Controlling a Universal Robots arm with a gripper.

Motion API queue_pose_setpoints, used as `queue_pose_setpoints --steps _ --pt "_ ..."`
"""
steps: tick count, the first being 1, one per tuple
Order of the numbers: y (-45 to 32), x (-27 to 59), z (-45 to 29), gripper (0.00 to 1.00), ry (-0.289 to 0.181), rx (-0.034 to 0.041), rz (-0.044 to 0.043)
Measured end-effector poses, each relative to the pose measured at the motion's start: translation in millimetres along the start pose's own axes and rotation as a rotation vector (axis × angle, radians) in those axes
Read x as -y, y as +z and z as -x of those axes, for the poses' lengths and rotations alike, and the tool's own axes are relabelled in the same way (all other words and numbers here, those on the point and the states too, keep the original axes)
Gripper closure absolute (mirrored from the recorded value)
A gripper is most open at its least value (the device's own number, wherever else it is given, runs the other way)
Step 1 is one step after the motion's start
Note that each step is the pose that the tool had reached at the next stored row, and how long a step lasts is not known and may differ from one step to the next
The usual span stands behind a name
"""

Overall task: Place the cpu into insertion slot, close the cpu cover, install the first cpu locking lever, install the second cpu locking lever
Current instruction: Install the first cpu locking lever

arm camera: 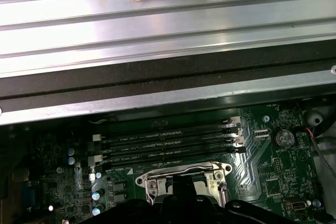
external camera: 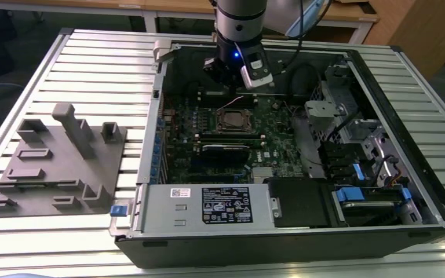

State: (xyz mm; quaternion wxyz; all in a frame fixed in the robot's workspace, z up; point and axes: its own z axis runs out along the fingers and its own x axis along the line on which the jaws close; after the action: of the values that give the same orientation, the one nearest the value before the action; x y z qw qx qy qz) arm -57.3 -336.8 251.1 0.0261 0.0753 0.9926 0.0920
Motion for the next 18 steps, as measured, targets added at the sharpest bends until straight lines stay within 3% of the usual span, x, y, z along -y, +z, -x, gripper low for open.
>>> queue_pose_setpoints --steps 11,14,18 --pt "0.0 -0.1 0.0 0.9 0.0 0.0 0.0003" --pt "0.0 -0.1 0.0 0.9 0.001 -0.0018 0.0128" --pt "0.7 0.1 0.0 0.9 0.001 -0.0031 0.0212"
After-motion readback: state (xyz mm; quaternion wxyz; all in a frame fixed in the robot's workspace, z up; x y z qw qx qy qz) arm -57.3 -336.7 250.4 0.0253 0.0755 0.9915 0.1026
